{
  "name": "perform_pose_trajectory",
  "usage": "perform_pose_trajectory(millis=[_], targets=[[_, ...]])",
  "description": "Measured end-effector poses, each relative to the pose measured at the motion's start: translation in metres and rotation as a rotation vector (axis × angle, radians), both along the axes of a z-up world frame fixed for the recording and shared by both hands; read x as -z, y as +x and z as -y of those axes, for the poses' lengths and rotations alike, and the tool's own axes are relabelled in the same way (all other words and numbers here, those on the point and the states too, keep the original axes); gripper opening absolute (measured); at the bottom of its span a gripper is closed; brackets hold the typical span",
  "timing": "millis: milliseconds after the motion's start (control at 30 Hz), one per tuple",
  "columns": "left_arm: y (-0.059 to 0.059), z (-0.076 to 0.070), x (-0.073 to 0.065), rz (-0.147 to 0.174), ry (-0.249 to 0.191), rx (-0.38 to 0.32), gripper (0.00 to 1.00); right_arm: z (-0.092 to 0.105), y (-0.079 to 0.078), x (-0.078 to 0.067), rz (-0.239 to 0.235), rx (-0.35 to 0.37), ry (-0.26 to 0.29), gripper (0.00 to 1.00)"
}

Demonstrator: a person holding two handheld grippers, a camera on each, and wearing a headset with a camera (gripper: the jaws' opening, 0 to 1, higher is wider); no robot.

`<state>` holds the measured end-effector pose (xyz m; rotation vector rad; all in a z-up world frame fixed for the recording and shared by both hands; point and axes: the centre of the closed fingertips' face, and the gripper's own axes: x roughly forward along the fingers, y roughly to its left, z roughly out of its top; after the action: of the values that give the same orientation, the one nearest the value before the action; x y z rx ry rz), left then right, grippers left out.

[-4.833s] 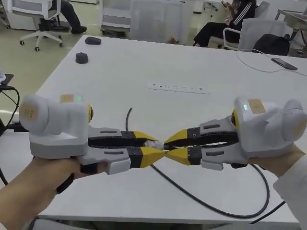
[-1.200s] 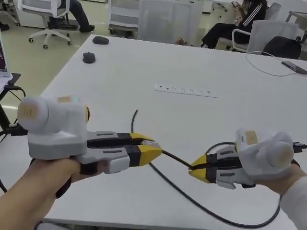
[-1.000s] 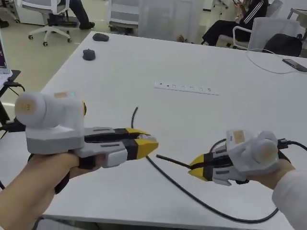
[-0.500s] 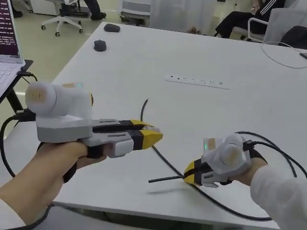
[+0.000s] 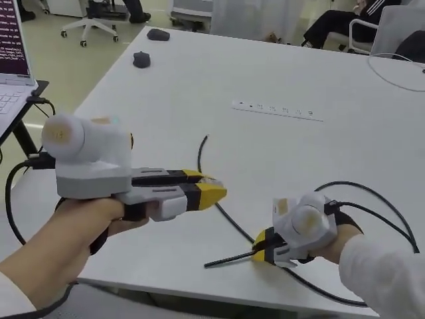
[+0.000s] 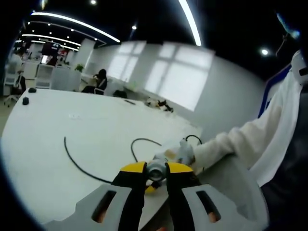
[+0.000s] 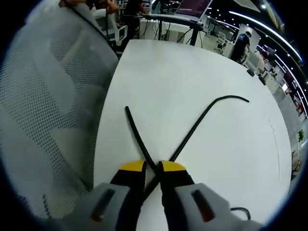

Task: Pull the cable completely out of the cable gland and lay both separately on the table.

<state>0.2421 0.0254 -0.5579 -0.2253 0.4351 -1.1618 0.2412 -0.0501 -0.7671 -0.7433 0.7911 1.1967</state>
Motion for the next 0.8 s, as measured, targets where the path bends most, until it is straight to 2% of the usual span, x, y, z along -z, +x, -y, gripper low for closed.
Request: perform_pose_trajectory(millis=[100,167,267,300,333,400,433,500,533,600,667,700,733,800], targets=[[-0.001,0.001,0.003,0.004,0.013,0.004,0.17,0.005,0.002,-0.012,0.034,-0.020,-0.012,0.14],[0.001,0.001,0.005,0.005,0.025,0.001,0.17,0.006,0.005,-0.026,0.058,-0.015,0.011,0.17],[0.007,-0.001,0.014,-0.041,0.042,-0.021,0.17,0.009,0.013,-0.051,0.115,0.046,0.061,0.18],[0.011,-0.004,0.019,-0.066,0.054,-0.043,0.17,0.011,0.017,-0.062,0.134,0.092,0.102,0.18],[0.014,-0.006,0.021,-0.071,0.058,-0.049,0.17,0.011,0.016,-0.070,0.127,0.131,0.142,0.19],[0.017,-0.008,0.024,-0.076,0.069,-0.049,0.17,0.011,0.013,-0.085,0.108,0.186,0.218,0.21],[0.021,-0.009,0.026,-0.081,0.078,-0.055,0.17,0.014,0.014,-0.096,0.130,0.214,0.248,0.22],[0.027,-0.008,0.031,-0.085,0.106,-0.047,0.17,0.017,0.007,-0.113,0.126,0.239,0.292,0.24],[0.029,-0.007,0.033,-0.081,0.120,-0.035,0.17,0.018,0.004,-0.119,0.137,0.244,0.302,0.25],[0.033,-0.005,0.042,-0.081,0.166,0.000,0.17,0.021,-0.007,-0.130,0.125,0.241,0.304,0.27],[0.039,-0.002,0.049,-0.076,0.195,0.017,0.17,0.031,-0.009,-0.142,0.193,0.249,0.280,0.27],[0.043,0.001,0.054,-0.078,0.206,0.023,0.17,0.034,-0.012,-0.147,0.199,0.269,0.293,0.27],[0.045,0.002,0.058,-0.077,0.214,0.028,0.17,0.037,-0.015,-0.155,0.194,0.312,0.331,0.28],[0.050,0.006,0.071,-0.083,0.240,0.039,0.17,0.043,-0.017,-0.169,0.216,0.363,0.378,0.29]])
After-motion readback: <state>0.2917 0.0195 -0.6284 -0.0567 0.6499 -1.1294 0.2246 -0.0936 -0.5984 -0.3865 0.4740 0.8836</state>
